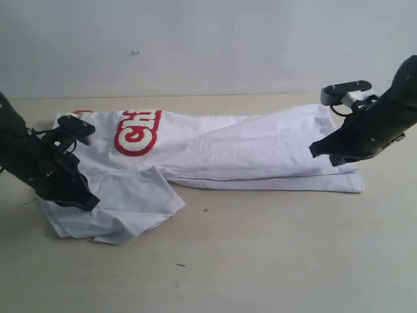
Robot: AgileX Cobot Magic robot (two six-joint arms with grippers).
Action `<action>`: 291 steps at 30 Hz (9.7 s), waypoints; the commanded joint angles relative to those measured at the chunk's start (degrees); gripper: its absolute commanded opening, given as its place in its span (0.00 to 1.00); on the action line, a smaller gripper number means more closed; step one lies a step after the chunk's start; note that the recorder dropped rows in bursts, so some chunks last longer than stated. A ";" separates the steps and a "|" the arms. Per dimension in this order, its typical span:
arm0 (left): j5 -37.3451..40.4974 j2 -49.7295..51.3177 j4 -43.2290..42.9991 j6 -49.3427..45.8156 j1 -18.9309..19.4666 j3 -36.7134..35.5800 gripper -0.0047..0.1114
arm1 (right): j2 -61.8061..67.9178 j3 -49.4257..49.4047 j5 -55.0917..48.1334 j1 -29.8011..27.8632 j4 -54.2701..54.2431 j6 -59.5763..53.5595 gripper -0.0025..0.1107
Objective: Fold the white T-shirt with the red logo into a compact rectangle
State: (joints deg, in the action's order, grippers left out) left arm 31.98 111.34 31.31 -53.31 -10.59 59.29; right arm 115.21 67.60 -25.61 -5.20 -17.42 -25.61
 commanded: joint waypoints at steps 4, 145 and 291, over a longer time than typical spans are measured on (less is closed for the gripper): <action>0.70 3.82 -3.36 2.02 -0.32 -0.79 0.04 | 2.98 -0.05 0.56 -0.09 -0.39 0.38 0.02; -10.00 -11.74 -84.68 67.97 -22.92 -3.37 0.04 | -21.08 -14.31 5.43 -0.09 -2.04 3.64 0.02; 4.66 10.89 7.25 21.49 21.33 19.25 0.61 | -13.85 -4.63 -7.22 -0.09 9.21 14.47 0.02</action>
State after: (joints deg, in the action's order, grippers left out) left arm 33.16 120.43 32.02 -25.78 10.07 76.51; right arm 103.78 61.98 -33.84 -5.00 -7.96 -10.57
